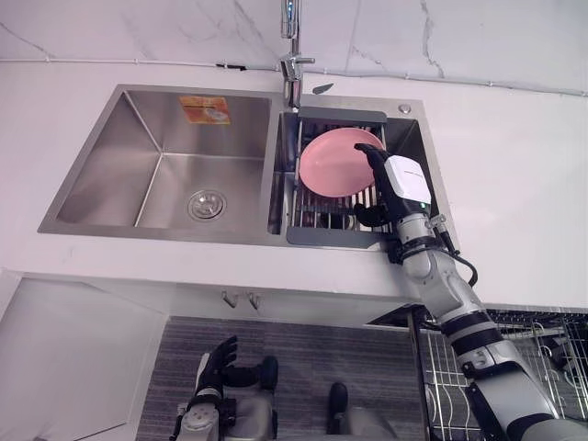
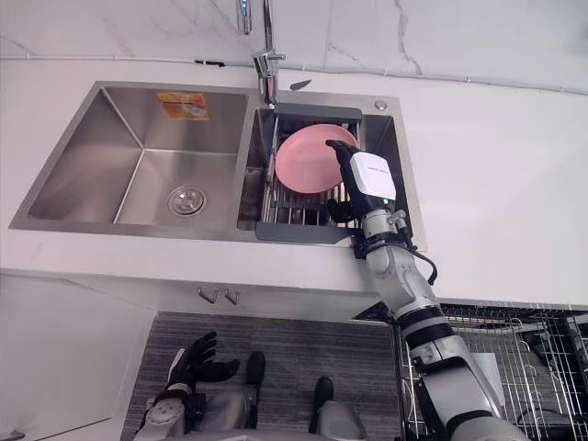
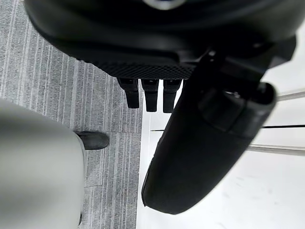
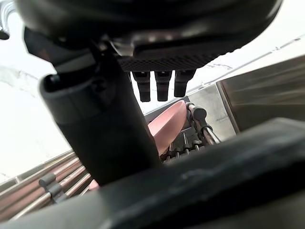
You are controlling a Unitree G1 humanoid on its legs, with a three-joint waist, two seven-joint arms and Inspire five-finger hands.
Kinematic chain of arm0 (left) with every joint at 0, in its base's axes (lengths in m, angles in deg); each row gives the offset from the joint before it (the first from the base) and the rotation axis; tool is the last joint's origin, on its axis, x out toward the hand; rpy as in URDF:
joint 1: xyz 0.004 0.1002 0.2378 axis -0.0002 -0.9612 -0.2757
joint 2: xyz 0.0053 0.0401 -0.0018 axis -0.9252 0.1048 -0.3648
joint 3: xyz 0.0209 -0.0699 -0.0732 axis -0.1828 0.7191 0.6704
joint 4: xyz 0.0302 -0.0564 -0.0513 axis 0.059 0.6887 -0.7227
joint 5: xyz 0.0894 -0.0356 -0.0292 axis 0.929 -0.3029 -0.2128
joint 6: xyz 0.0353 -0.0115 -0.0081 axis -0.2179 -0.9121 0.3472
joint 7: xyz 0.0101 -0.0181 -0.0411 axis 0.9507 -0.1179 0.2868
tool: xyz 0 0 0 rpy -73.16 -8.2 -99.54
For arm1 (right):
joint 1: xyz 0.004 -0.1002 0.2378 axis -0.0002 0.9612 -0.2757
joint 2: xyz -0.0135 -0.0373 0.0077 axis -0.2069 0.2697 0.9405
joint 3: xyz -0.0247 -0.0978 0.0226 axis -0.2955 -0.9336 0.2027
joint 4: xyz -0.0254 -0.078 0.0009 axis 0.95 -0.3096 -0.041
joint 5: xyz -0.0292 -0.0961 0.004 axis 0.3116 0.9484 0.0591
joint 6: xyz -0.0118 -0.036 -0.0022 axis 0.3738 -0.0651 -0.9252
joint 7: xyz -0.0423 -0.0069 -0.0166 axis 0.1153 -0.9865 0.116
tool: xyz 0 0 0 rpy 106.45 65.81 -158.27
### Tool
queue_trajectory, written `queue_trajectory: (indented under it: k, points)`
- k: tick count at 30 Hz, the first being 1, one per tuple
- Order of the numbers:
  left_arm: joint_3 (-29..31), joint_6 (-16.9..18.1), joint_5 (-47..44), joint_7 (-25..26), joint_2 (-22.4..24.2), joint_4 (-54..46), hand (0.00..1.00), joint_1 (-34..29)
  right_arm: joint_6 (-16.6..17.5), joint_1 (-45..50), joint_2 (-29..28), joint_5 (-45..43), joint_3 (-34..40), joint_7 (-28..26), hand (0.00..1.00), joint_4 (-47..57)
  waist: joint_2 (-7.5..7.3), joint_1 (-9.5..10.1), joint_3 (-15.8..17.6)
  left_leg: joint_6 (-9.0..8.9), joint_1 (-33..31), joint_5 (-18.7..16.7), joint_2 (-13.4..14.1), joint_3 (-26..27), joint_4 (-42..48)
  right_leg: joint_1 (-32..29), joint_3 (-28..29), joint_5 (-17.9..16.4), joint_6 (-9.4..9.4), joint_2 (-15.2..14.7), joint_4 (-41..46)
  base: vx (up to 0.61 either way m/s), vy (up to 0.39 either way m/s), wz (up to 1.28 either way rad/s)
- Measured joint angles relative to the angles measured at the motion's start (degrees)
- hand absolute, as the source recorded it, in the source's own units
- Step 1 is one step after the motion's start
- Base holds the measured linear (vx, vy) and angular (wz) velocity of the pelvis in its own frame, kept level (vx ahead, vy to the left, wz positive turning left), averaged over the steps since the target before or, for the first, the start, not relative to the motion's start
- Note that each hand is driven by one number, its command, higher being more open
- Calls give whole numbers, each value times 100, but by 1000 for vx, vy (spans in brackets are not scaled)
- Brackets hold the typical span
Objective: Walk over to the sink, pick up the cup, carry it to the dishwasher, place the cup inside the dishwasher, then close the dishwasher door
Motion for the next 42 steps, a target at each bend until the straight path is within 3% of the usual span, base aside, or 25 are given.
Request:
queue_trajectory:
  k: [10,18,24,36,42]
  points:
    - [-15,6,-12,2,-39,22,90,167,-89,-564,202,-63,-173,-3,90,-295,6,30,205,19,-264,78,105,-129,-1,-188,25,97,-36,104,-99,-46,-3,3]
    - [-82,-3,-117,6,-49,19,90,230,-81,-796,172,-782,-173,-3,90,-369,42,90,251,-74,-410,144,265,-147,-1,-269,25,293,-159,288,-272,-8,-39,-1]
    - [-110,-12,-115,0,-58,48,90,263,0,-813,79,-836,-173,-3,90,-365,44,111,252,-114,-414,172,363,-148,-1,-271,25,315,-180,381,-286,23,-38,-1]
    - [-109,-20,-111,-6,-59,47,90,266,105,-813,-97,-2038,-126,-6,90,-365,50,114,255,-156,-405,200,410,-152,-2,-273,25,371,-235,432,-284,11,-8,-1]
    - [-108,-20,-110,-12,-60,47,90,266,118,-820,-96,-1795,-136,-72,90,-357,48,114,254,-160,-403,203,413,-153,-2,-271,26,374,-232,435,-284,0,0,0]
